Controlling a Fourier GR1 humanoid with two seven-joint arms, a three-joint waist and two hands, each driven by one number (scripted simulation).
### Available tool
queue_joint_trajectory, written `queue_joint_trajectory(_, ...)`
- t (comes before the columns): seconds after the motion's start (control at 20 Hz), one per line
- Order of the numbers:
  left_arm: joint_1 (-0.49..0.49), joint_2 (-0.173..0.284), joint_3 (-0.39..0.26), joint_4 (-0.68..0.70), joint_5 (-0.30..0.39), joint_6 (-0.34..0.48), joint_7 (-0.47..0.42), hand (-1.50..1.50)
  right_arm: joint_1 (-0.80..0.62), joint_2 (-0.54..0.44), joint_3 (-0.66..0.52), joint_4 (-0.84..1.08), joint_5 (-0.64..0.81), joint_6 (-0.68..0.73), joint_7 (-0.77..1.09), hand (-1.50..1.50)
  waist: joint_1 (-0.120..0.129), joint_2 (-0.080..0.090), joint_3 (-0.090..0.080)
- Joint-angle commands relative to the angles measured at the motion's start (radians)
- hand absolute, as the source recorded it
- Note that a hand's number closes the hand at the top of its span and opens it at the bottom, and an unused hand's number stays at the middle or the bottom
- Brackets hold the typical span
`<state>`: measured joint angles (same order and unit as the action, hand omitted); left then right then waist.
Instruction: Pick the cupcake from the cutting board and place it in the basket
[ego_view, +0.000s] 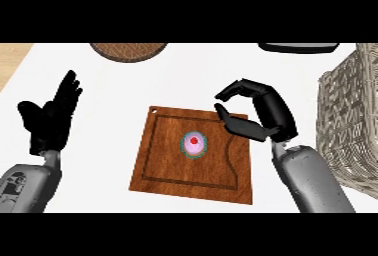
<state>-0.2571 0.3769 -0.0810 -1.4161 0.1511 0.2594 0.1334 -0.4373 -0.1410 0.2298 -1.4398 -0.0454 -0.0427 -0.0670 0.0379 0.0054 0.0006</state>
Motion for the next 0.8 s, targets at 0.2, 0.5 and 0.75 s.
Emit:
queue_joint_trajectory(0.2,0.043,0.005,0.026,-0.003,0.026,-0.033,-0.026,0.0,-0.136,0.123,0.125,0.126,0.441,-0.466,0.159,-1.5,-0.018,-0.011,-0.004)
queue_joint_trajectory(0.5,0.072,0.004,0.029,-0.02,0.019,-0.022,-0.003,0.0,-0.284,-0.024,0.164,0.026,0.589,-0.243,0.634,-1.5,-0.05,-0.025,-0.004)
queue_joint_trajectory(0.75,0.076,0.0,0.036,0.0,0.025,-0.031,-0.021,0.0,-0.337,-0.117,0.228,0.013,0.452,0.17,0.811,-1.5,-0.054,-0.024,-0.005)
